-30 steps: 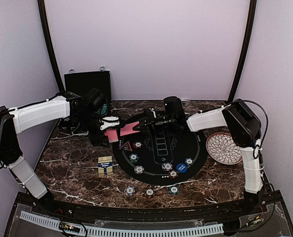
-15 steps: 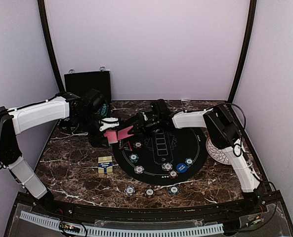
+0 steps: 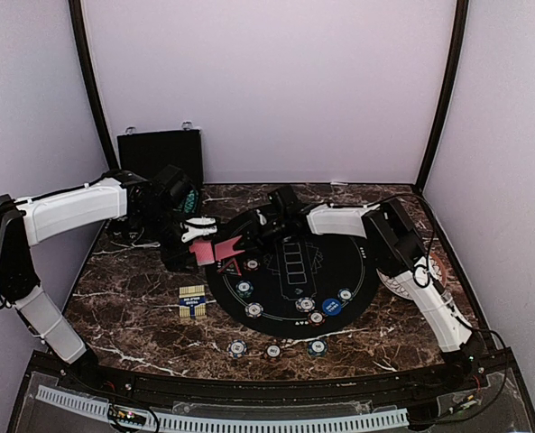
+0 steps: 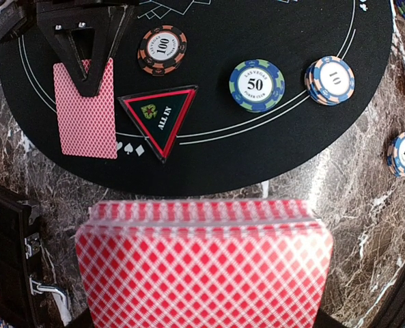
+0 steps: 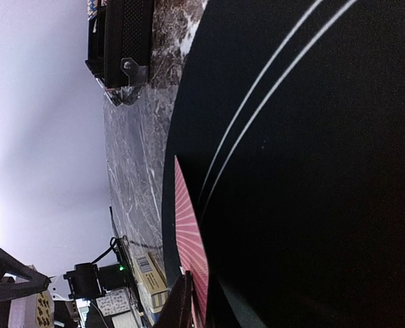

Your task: Distribute texas hold em gaming equipment

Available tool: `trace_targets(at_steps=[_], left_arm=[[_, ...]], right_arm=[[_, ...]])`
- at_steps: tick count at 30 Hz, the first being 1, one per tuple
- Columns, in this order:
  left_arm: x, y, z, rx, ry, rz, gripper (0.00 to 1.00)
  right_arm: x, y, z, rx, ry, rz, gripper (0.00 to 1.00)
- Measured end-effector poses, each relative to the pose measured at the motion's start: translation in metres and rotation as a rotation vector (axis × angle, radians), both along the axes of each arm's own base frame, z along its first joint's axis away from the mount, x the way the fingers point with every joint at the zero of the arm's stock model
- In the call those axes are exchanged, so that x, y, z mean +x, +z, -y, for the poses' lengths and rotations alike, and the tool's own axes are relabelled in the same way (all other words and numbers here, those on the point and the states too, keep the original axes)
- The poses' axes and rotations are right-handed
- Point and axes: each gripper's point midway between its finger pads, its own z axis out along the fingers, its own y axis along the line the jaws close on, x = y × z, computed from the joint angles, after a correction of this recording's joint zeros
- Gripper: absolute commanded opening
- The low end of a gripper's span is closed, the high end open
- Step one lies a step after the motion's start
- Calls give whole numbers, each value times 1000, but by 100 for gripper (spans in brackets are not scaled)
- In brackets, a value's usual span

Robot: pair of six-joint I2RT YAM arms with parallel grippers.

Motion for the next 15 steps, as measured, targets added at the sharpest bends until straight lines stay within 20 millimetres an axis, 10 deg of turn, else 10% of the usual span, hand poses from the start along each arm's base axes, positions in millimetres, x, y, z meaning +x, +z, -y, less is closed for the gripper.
trace_targets(at_steps=[15], left_arm=[[0,0,0,0,0,0,7]], right_arm=[[17,6,7,-52,14,118,62]])
